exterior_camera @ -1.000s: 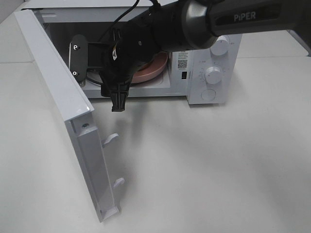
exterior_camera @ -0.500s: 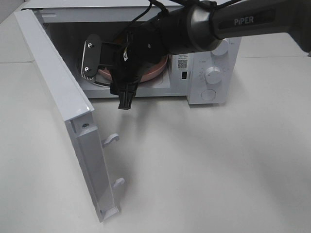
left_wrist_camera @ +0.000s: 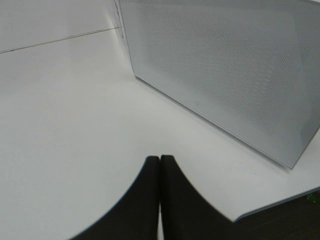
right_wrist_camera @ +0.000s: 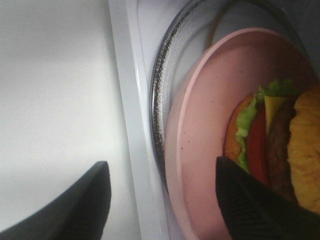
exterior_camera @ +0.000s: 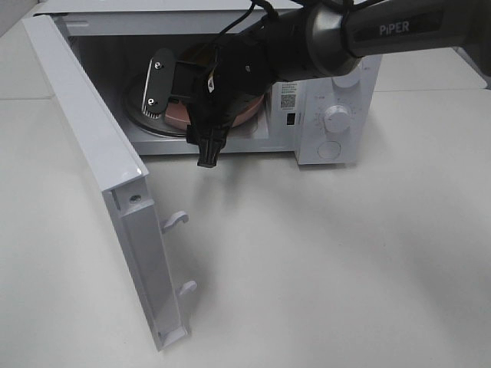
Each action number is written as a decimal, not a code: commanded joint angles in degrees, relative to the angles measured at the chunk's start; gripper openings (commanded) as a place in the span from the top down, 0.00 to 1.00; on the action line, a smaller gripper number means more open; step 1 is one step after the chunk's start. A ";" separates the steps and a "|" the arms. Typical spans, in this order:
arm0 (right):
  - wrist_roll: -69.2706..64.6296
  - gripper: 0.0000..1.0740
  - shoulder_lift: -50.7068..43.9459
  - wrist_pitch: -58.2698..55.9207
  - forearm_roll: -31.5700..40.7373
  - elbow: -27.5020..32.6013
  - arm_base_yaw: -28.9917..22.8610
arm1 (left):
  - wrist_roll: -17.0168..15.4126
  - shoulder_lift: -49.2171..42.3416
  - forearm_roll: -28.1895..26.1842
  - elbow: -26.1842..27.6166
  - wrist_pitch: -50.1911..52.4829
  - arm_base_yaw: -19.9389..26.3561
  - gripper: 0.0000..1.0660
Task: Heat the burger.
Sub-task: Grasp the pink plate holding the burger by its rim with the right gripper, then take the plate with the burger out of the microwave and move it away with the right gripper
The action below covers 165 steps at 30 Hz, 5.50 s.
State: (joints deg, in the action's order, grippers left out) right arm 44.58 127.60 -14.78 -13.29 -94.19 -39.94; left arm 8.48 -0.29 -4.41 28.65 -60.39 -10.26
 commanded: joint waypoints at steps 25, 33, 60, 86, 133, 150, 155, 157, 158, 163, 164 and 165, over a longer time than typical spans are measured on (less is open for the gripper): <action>-1.03 0.54 5.67 -1.32 -1.78 -0.57 1.95 | -0.52 -1.20 -0.06 -0.17 0.80 0.11 1.00; -1.03 0.85 5.67 -1.66 -1.78 -0.57 1.95 | -0.52 -1.20 -0.06 -0.17 0.80 0.11 1.00; 4.35 1.00 0.74 -11.75 -1.55 -0.06 1.78 | -0.52 -1.20 -0.06 -0.17 0.80 0.11 1.00; 19.08 1.00 -13.98 -7.16 -4.53 19.60 -0.86 | -0.52 -1.20 -0.06 -0.17 0.80 0.11 1.00; -7.05 1.00 -47.27 -6.25 -21.31 62.45 -0.86 | -0.52 -1.20 -0.06 -0.17 0.80 0.11 1.00; -33.52 1.00 -48.24 -13.81 -32.09 65.26 0.57 | -0.52 -1.20 -0.06 -0.17 0.80 0.11 1.00; -33.92 1.00 -48.19 -11.12 -32.89 65.26 10.71 | -0.52 -1.20 -0.06 -0.17 0.80 0.11 1.00; -33.75 1.00 -48.07 -9.40 -33.69 65.15 14.09 | -0.52 -1.20 -0.06 -0.17 0.80 0.11 1.00; -33.75 1.00 -48.01 -8.42 -34.32 65.15 15.47 | -0.52 -1.20 -0.06 -0.17 0.80 0.11 1.00; -33.75 1.00 -45.32 -4.98 -35.18 64.46 20.74 | -0.52 -1.20 -0.06 -0.17 0.80 0.11 1.00; -33.75 1.00 -41.88 -4.07 -36.15 63.20 21.89 | -0.52 -1.20 -0.06 -0.17 0.80 0.11 1.00; -33.75 1.00 -41.88 -4.07 -36.15 63.20 21.89 | -0.52 -1.20 -0.06 -0.17 0.80 0.11 1.00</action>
State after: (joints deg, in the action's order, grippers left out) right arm 10.94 86.34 -20.34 -47.15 -30.25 -18.45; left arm 8.48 -0.29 -4.41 28.65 -60.39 -10.26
